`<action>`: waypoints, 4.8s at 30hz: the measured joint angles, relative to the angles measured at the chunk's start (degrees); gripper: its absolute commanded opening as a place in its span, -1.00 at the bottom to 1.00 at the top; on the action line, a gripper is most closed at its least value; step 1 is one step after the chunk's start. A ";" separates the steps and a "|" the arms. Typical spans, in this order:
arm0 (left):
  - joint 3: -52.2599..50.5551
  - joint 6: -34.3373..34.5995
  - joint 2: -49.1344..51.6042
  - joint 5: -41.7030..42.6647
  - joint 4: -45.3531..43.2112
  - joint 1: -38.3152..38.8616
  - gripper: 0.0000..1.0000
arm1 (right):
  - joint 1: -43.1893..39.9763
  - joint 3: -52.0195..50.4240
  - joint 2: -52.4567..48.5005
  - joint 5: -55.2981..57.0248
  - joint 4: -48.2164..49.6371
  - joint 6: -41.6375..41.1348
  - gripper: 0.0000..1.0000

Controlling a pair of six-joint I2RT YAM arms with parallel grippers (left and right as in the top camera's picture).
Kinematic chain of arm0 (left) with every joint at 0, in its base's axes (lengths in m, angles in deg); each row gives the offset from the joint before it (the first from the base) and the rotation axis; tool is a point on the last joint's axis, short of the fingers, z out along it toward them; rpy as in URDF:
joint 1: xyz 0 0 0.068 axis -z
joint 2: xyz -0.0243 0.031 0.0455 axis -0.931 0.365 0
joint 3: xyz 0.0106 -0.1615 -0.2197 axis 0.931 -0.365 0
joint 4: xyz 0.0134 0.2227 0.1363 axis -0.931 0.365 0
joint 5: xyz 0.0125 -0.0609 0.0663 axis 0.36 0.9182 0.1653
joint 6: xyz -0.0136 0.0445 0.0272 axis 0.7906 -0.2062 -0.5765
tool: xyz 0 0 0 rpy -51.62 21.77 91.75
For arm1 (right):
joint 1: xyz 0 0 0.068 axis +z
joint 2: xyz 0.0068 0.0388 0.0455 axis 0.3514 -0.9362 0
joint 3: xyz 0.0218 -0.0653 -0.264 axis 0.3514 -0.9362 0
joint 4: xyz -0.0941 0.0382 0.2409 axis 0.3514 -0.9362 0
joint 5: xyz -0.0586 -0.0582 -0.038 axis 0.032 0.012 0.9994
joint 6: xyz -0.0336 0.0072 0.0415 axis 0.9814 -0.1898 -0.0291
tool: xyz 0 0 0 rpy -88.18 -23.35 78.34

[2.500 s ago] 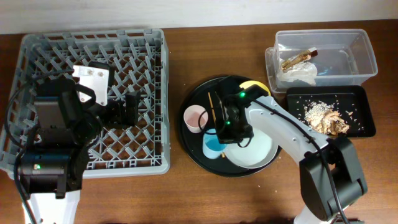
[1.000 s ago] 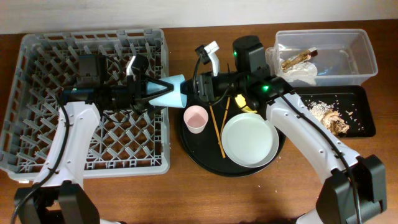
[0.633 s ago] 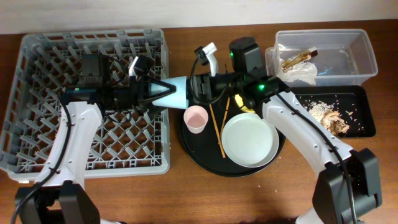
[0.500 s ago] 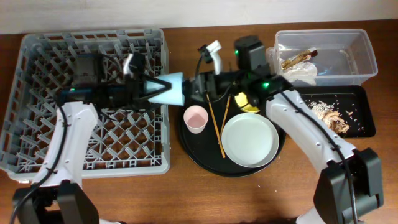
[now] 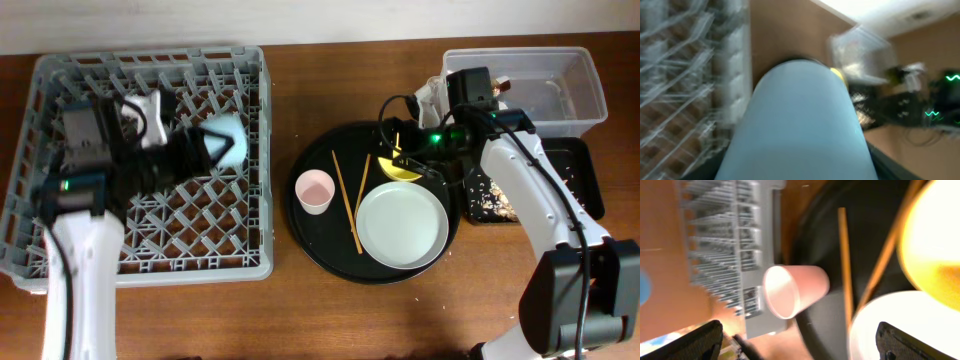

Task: Sort waste into correct bins and load items into the dishwasher rack
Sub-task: 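Place the blue cup upside down in the rack with the left gripper, then grasp the pink cup with the right gripper and lift it, then hand the pink cup from the right gripper to the left gripper, then place the pink cup upside down in the rack with the left gripper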

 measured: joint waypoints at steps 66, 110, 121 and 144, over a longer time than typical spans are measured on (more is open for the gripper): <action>21.22 -22.80 19.93 43.23 9.40 8.81 0.99 | 3.28 -0.37 8.28 -25.64 21.05 0.61 -0.92; 21.42 -16.74 17.99 -30.38 9.77 19.52 0.12 | -1.46 -0.22 8.13 -2.78 5.51 -4.59 0.97; 21.79 -6.67 32.50 -43.93 17.27 20.96 0.13 | -1.46 -0.22 8.13 4.22 -0.17 -3.02 0.97; 26.49 -4.83 38.66 -44.33 14.95 20.81 0.13 | -1.46 -0.22 8.13 5.70 -1.36 -1.73 0.97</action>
